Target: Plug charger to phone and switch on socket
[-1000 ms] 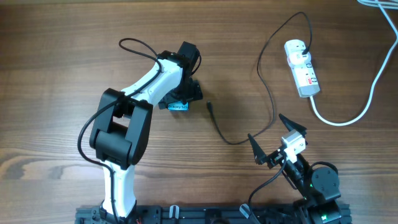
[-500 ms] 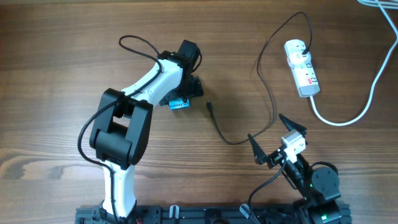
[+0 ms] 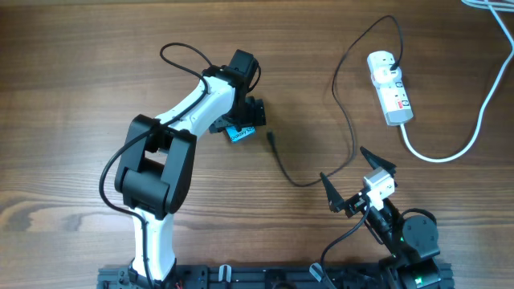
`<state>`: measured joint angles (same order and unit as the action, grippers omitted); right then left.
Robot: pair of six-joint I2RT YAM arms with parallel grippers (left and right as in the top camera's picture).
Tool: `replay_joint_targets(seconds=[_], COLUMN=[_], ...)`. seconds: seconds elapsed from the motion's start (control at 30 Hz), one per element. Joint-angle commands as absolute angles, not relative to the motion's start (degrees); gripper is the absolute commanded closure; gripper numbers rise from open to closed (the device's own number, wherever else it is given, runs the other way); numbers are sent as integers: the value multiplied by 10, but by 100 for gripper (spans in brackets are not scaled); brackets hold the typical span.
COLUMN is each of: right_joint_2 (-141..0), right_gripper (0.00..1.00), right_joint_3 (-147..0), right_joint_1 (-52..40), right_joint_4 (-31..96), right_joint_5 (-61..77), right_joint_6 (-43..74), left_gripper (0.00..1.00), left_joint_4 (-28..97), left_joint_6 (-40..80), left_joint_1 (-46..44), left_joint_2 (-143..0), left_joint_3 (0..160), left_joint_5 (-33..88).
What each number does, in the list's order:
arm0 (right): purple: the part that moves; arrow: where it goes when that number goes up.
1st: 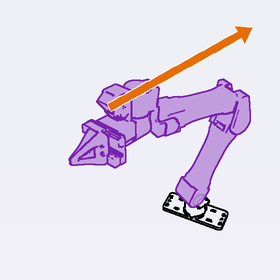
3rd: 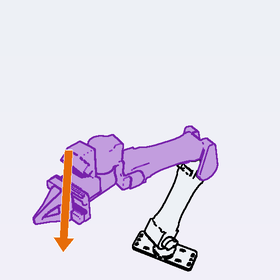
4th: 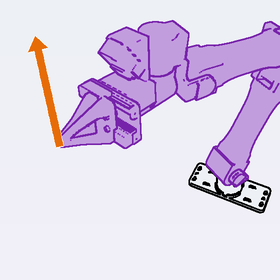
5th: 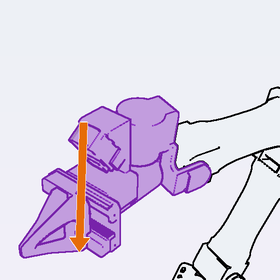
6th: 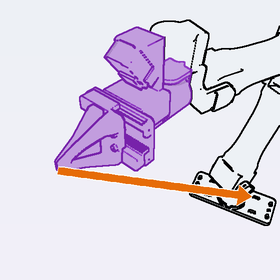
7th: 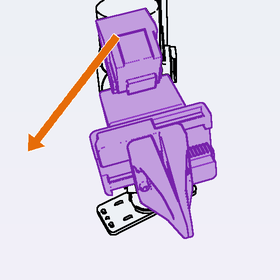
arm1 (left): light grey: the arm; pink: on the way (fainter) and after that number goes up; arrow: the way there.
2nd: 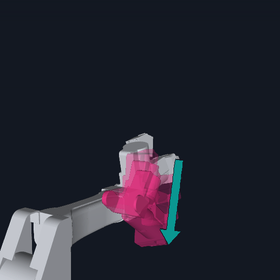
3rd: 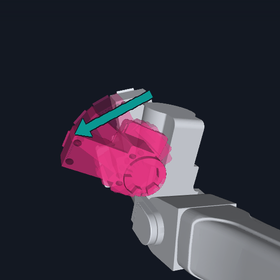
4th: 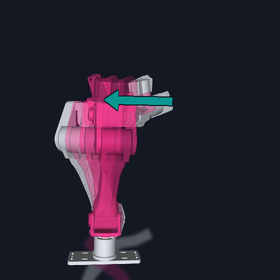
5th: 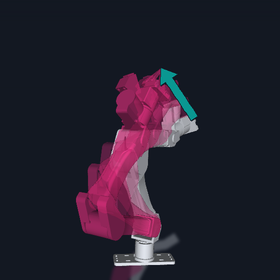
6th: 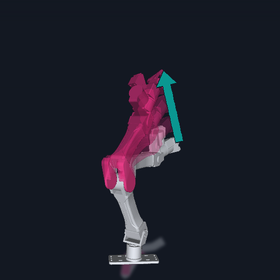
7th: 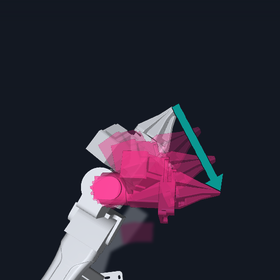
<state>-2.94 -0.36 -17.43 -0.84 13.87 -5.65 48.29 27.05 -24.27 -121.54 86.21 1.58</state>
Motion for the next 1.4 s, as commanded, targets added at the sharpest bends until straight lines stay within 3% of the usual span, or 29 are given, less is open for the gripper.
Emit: replay_joint_targets(seconds=[0.0,0.13,0.3,0.53,1.37], right_joint_2=[-29,-29,-29,-29,-29], right_gripper=[0,0,0,0,0], right_joint_3=[-3,-3,-3,-3,-3], right_joint_1=[-176,-176,-176,-176,-176], right_joint_4=[-11,-11,-11,-11,-11], right_joint_5=[133,133,133,133,133], right_joint_6=[-60,-60,-60,-60,-60], left_gripper=[1,0,12,5,4], left_joint_4=[478,471,487,465,452], left_joint_6=[294,304,338,352,352], left_joint_1=[-241,-242,-242,-240,-234], left_joint_2=[-1219,-1219,-1219,-1219,-1219], left_joint_3=[855,855,855,855,854], left_joint_5=[12,10,-26,-62,-66])
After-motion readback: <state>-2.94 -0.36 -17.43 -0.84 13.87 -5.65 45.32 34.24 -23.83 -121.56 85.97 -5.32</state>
